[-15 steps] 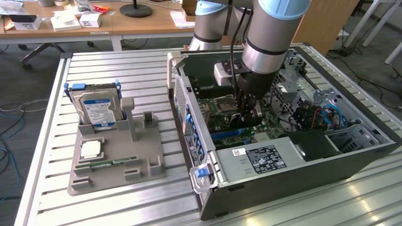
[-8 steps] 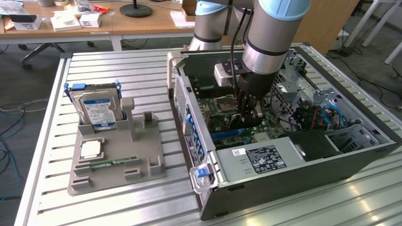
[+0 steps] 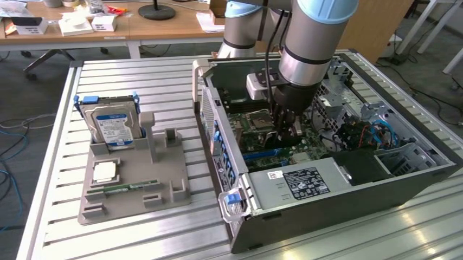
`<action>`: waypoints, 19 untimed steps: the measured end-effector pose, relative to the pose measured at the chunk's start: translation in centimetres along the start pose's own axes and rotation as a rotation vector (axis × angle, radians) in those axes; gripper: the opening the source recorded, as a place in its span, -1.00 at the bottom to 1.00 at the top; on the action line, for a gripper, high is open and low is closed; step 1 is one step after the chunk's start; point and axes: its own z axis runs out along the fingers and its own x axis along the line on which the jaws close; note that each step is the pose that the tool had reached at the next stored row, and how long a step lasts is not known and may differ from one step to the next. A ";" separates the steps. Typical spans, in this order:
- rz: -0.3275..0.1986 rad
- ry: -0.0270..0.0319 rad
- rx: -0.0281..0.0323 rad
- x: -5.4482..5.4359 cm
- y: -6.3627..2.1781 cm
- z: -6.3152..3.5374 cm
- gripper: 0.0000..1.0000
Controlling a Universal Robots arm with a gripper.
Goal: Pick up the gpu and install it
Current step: 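Insert the gpu into the slot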
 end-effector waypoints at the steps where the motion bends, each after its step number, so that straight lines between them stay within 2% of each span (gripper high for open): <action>1: 0.000 0.0001 0.0000 0.0 0.03 0.00 -0.47; 19: 0.000 0.0000 0.0000 0.0 0.66 -0.03 -0.47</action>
